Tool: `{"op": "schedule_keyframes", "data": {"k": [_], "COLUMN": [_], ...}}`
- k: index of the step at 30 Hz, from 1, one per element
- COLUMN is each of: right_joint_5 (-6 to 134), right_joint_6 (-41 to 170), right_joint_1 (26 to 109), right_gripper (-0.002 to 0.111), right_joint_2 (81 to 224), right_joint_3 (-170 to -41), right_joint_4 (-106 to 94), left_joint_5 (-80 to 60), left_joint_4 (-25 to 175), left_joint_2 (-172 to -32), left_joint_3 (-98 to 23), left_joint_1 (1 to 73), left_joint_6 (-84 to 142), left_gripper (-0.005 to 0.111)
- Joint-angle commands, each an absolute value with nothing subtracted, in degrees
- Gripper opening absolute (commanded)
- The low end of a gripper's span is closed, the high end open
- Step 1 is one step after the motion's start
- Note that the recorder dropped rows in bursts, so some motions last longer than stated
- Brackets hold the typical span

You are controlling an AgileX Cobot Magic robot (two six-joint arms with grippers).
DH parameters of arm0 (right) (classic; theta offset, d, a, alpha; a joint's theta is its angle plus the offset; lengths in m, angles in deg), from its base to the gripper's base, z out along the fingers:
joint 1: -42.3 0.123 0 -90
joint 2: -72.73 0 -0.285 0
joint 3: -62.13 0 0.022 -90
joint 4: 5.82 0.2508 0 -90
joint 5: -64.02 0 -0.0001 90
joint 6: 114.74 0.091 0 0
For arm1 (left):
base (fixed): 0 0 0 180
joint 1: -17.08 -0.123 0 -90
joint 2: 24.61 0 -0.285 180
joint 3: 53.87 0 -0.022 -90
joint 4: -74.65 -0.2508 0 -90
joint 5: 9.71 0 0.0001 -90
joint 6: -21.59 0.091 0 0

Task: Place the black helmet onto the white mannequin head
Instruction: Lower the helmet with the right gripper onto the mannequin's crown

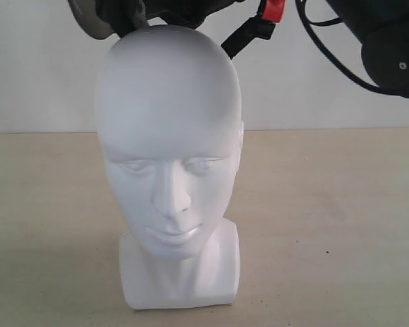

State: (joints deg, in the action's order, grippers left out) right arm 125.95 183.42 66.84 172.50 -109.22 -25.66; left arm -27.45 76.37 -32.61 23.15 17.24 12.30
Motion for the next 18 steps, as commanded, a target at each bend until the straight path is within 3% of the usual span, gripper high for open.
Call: {"op": "schedule_keyframes", "data": {"k": [1,18], "right_joint_5": [128.8,125.7], "right_joint_6": [180.8,173.9], "right_joint_1": [70.3,77.2], "right_gripper": [0.000,0.000], "right_joint_2": [171.0,170.8], "right_joint_3": [-110.5,-110.3], "right_joint_4": [-21.8,-16.2], "left_joint_5": [-27.3,-27.3], "left_joint_4": [76.7,76.7], "left_joint_2": [-32.4,-32.4], "left_joint_3": [23.4,23.4], "left_joint_1": [17.1,17.1], "left_joint_6": [12.7,12.7], "left_gripper": [0.004,0.004]}}
